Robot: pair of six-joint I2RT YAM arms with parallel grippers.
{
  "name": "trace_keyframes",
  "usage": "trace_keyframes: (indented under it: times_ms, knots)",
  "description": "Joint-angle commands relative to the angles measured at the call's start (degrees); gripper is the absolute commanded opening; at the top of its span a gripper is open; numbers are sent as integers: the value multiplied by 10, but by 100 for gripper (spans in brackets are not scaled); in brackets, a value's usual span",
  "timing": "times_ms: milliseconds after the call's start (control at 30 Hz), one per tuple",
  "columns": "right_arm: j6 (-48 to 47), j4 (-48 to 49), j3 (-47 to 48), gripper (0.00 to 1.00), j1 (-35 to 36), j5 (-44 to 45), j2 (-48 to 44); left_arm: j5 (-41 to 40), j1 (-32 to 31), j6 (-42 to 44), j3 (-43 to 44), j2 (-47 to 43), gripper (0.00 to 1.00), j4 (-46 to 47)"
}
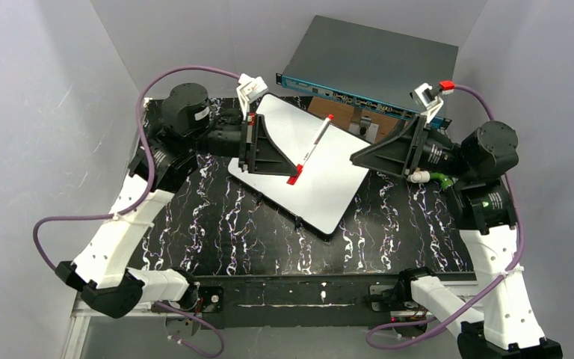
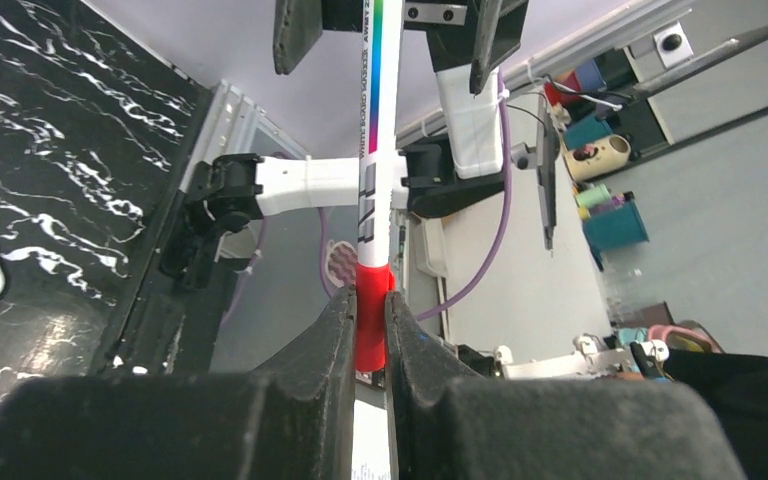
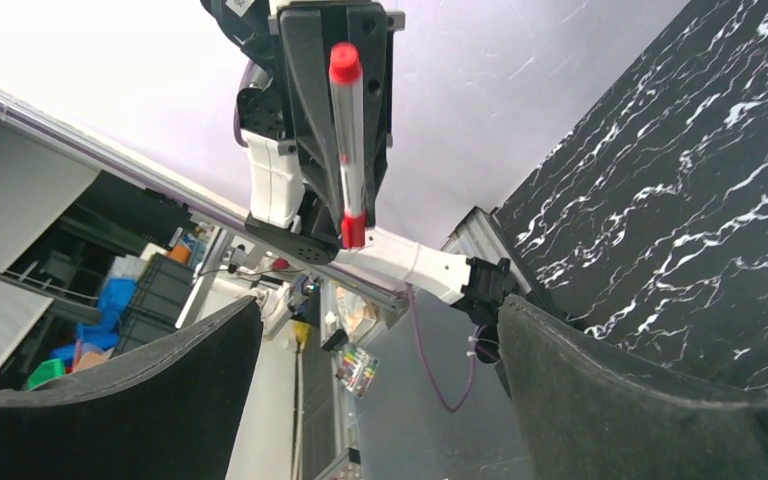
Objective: Write a sentence on the whiteboard
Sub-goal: Open the whiteboard marker at the center of the board.
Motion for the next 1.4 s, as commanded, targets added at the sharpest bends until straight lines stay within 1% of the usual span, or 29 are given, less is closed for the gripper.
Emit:
trace_keyframes:
  times_ms: [0,67,133,300,500,600,700,800,867,900,1033,1067,1100,1133,1167,1233,1267,1300,1367]
  knots:
    - [-34,0,63,92,22,38,27,14,-33,-17,37,22,0,27]
    - [-55,-25,83,90,32,57,40,20,-46,-28,42,31,0,46]
    - [-65,-30,95,88,40,67,47,24,-55,-37,47,42,0,62]
    - [-68,-32,106,82,57,72,62,27,-77,-45,65,68,0,67]
    - [-78,-49,114,69,92,71,74,24,-99,-42,72,86,0,67]
    - [-83,-59,113,62,103,75,72,36,-101,-39,82,98,0,59]
    - [-84,-70,111,52,107,72,69,52,-102,-31,102,110,0,44]
    - [-84,-79,110,33,108,66,63,62,-103,-16,116,119,0,17]
    - [-84,-85,109,12,108,63,60,66,-103,-5,120,122,0,-1]
    - [-83,-89,110,2,108,62,58,68,-103,-1,119,122,0,-8]
    - [-82,-108,108,1,108,73,49,55,-103,7,116,120,0,-17]
    - [-82,-114,108,1,108,83,46,45,-103,9,117,118,4,-21]
    - [-83,-124,109,1,108,98,43,33,-103,11,117,116,18,-27]
    - [-89,-144,114,1,108,121,40,16,-103,16,118,114,34,-43]
    - [-95,-177,126,1,108,161,39,3,-102,22,122,114,50,-52]
    - [-100,-258,152,1,108,258,36,-26,-102,28,120,104,70,-60]
    - [-90,-275,159,1,108,305,32,-44,-103,32,114,94,75,-59]
    - [-75,-289,159,1,108,339,27,-62,-103,33,106,84,77,-53]
    - [-39,-290,146,1,108,374,16,-90,-104,28,90,66,78,-37]
